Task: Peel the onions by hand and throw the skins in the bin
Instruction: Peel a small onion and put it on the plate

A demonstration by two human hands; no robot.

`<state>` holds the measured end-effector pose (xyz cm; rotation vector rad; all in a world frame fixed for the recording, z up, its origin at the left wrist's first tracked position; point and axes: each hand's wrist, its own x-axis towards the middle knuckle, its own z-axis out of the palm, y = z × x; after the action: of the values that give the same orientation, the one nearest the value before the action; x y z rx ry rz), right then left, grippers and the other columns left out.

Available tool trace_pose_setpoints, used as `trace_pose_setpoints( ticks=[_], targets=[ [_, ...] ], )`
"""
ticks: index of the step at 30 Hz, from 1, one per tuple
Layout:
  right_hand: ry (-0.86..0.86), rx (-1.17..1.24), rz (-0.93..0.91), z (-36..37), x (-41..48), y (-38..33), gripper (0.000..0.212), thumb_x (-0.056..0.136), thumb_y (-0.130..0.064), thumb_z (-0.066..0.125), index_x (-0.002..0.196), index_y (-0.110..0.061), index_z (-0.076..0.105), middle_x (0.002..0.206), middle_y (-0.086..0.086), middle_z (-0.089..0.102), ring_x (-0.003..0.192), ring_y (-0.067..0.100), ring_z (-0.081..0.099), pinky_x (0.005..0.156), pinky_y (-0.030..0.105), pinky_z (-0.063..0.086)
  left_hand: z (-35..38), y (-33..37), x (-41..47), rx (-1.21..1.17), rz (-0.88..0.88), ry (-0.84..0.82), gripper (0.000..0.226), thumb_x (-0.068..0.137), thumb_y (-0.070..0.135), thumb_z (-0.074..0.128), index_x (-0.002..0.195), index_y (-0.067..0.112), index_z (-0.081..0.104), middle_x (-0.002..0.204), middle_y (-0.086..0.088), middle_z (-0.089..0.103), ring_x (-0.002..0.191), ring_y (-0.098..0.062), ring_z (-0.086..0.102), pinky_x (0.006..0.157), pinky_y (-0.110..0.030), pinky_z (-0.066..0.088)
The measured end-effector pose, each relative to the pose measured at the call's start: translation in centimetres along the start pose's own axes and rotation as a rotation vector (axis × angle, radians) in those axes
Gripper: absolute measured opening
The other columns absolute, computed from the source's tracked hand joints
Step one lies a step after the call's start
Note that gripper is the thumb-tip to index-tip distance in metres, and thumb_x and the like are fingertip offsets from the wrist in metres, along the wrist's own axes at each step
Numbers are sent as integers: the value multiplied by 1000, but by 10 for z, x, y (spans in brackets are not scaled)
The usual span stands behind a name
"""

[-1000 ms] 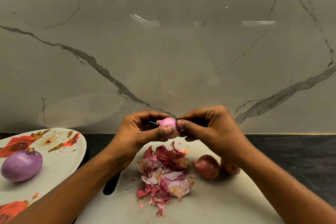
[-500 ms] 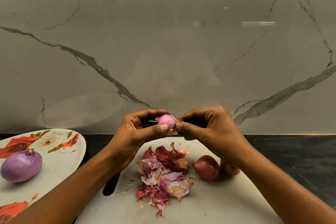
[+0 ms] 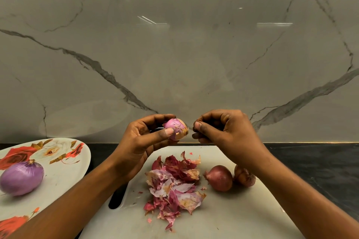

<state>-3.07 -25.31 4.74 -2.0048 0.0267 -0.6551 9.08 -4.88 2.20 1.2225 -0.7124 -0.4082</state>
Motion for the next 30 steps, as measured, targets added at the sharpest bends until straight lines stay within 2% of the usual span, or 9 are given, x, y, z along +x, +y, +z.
trace_pose_setpoints(
  ticks=[5, 10, 12, 15, 22, 25, 27, 30],
  targets=[
    [-39, -62, 30, -2, 0, 0, 8, 88, -6, 82, 91, -13, 82, 79, 0, 80, 74, 13, 79, 73, 29, 66, -1, -1, 0, 21, 0, -17, 49, 78, 8, 76, 126, 9, 71, 123, -17, 74, 114, -38, 72, 90, -37, 64],
    [-56, -124, 52, 2, -1, 3, 27, 93, 2, 71, 105, -20, 82, 93, -7, 81, 82, 6, 78, 79, 28, 65, -2, -2, 0, 53, 0, -64, 54, 77, 4, 76, 130, 10, 69, 124, -16, 74, 114, -37, 73, 88, -37, 64],
    [-54, -65, 72, 2, -1, 2, 25, 96, -1, 69, 105, -20, 82, 96, -3, 81, 84, 9, 79, 78, 31, 66, -2, -2, 0, 66, 7, -77, 55, 77, 4, 75, 131, 10, 68, 125, -14, 74, 117, -35, 72, 91, -37, 63],
    [-98, 25, 110, 2, 0, -1, 13, 97, -10, 73, 105, -15, 81, 90, 4, 82, 80, 17, 80, 72, 32, 66, 0, -1, 0, 79, 20, -102, 60, 77, 3, 75, 135, 10, 64, 127, -13, 74, 120, -32, 71, 97, -37, 61],
    [-76, 6, 154, 0, 2, 4, 17, 89, -1, 79, 101, -13, 82, 83, 4, 81, 75, 17, 79, 68, 23, 62, 2, -1, -1, 133, 45, -124, 69, 77, 4, 77, 142, 16, 57, 130, -9, 74, 122, -31, 70, 100, -36, 59],
    [-105, -10, 175, -1, 2, 5, 24, 86, -2, 83, 104, -17, 82, 87, -2, 82, 82, 11, 78, 72, 21, 61, 3, -1, -1, 144, 52, -129, 72, 77, 4, 77, 144, 19, 55, 130, -8, 74, 123, -30, 69, 103, -35, 57],
    [-104, 6, 187, -1, 3, 5, 25, 89, -2, 79, 107, -18, 81, 94, -2, 82, 89, 11, 78, 78, 25, 64, 2, 0, -1, 149, 59, -135, 74, 78, 4, 77, 146, 21, 54, 131, -8, 74, 124, -30, 69, 105, -35, 56],
    [-165, 179, 256, 2, 2, 2, 16, 99, -10, 69, 113, -10, 78, 99, 10, 81, 90, 22, 80, 80, 37, 66, 1, -1, -2, 166, 70, -174, 75, 81, -2, 81, 147, 21, 53, 135, -8, 71, 127, -29, 67, 104, -38, 56]
  ],
)
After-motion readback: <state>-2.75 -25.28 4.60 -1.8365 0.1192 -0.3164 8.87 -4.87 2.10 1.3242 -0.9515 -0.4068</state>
